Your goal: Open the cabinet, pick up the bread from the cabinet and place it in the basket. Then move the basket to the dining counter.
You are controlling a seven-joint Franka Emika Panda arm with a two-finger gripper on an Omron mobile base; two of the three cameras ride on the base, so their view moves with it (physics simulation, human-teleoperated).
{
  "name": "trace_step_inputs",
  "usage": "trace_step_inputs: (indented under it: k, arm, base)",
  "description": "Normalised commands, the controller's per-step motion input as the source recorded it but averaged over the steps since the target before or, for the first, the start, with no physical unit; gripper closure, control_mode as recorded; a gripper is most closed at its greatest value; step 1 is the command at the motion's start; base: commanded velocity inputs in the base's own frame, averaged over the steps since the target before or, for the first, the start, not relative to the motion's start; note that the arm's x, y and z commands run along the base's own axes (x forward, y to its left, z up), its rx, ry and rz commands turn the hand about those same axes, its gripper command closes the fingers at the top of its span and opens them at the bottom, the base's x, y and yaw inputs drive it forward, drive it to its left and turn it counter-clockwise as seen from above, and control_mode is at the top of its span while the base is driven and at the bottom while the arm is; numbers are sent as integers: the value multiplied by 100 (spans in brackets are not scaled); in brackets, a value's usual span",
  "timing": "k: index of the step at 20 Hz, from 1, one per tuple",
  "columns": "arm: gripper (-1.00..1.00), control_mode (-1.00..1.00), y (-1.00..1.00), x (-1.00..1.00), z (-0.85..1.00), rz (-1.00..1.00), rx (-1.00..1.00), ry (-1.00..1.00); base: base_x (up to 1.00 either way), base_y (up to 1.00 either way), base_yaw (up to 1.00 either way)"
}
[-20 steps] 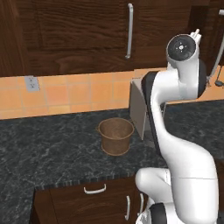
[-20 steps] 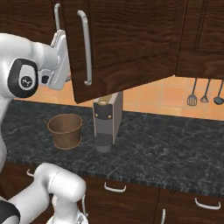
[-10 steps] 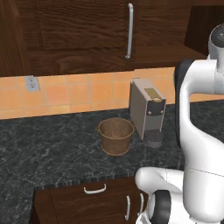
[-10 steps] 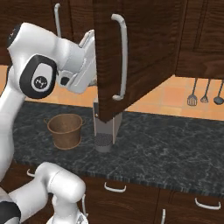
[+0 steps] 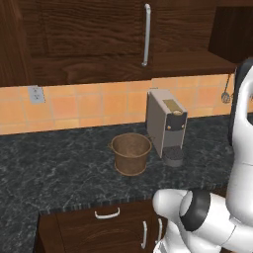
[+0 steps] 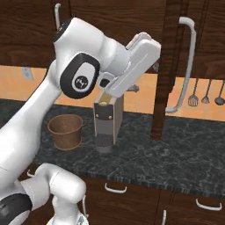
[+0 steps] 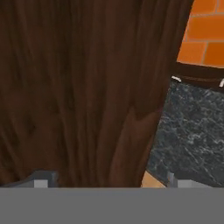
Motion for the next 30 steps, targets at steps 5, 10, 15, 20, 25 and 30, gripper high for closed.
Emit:
trace_step_inputs:
  k: [5,10,15,20,25,30]
  arm:
    - [-100,-100,13,-1,-11,-10,11,-6]
    - [-100,-100,100,-16,-5,7,3,-14]
    - [-100,-100,100,-47,0,37,-1,-1]
    - [-100,-100,98,-56,1,69,-12,5]
    - [-100,-100,64,-70,4,82,-33,24]
    - [-100,-100,58,-50,0,74,-49,3]
  base:
    - [0,0,0]
    - [0,0,0]
    - [0,0,0]
    - [0,0,0]
    - [0,0,0]
    - [0,0,0]
